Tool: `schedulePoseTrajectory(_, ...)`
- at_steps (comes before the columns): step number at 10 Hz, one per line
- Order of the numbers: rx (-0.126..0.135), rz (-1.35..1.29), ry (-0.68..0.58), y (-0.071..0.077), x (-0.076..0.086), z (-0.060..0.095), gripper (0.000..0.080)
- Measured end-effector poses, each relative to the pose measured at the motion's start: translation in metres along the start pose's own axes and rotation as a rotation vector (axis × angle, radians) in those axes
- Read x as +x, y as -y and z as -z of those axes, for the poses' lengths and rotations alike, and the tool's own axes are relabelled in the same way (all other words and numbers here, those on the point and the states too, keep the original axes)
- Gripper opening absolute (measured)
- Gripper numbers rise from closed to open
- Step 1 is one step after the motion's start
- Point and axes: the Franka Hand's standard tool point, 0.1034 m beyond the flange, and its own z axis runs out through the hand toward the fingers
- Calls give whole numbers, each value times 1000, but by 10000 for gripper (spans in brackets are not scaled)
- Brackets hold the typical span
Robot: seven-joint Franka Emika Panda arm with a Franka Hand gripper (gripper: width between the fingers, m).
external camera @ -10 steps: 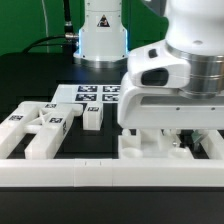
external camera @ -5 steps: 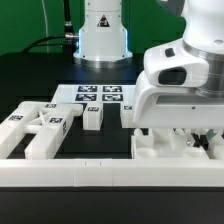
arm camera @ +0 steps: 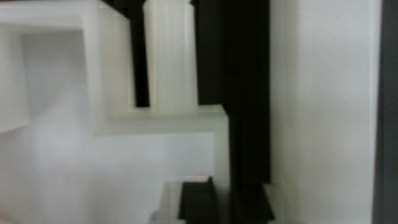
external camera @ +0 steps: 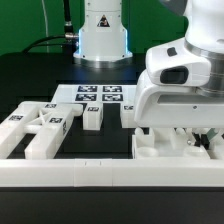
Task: Assemble chair
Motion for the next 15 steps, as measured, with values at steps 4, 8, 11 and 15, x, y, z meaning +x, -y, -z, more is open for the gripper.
schedulePoseTrajectory(4, 30, -15, -19, -8, -18, 36, 561)
schedulePoseTrajectory(8, 22, 47, -1, -49, -63, 50, 645)
schedulePoseTrajectory(11, 22, 47, 3, -48, -64, 48, 649)
schedulePoseTrajectory(15, 8, 26, 37, -72, -84, 25, 649)
